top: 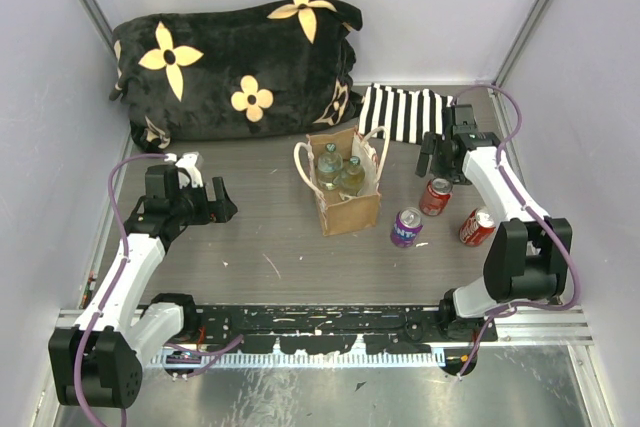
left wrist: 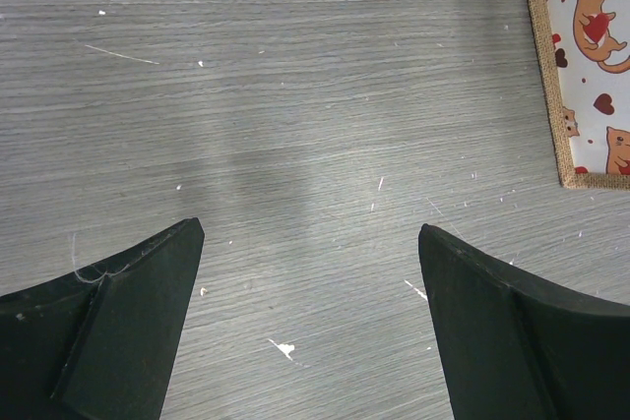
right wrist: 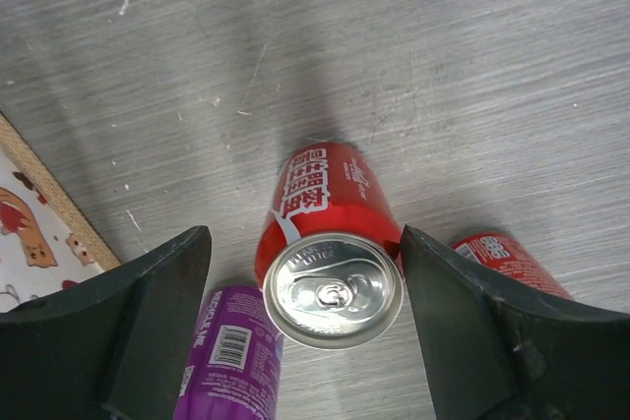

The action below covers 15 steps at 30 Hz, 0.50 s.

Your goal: Place the beverage into the canvas bag

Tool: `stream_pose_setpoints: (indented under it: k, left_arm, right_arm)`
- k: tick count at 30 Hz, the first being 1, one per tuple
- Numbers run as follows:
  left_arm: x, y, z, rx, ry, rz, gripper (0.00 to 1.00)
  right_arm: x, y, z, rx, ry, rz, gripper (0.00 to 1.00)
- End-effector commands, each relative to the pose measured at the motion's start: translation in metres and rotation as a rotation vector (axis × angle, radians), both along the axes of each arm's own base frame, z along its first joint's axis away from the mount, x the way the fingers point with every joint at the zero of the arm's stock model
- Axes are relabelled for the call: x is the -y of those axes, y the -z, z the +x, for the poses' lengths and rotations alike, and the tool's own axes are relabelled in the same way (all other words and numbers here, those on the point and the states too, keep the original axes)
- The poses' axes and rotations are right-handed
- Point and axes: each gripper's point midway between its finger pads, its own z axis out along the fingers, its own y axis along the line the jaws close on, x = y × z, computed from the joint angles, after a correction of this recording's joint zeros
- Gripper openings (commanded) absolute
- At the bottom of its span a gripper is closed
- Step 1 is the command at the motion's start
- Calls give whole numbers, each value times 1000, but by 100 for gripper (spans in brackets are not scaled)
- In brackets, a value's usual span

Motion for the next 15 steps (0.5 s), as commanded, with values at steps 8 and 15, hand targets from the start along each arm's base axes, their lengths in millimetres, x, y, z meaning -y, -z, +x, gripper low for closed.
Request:
stream_pose_setpoints:
  k: [8, 15]
  left_arm:
    - [3, -4, 2, 20, 6, -23, 98]
    - [3, -4, 1, 22, 6, -24, 98]
  right_arm:
    - [2, 6, -15, -9, -1, -5, 83]
    - [1, 13, -17, -31, -1, -4, 84]
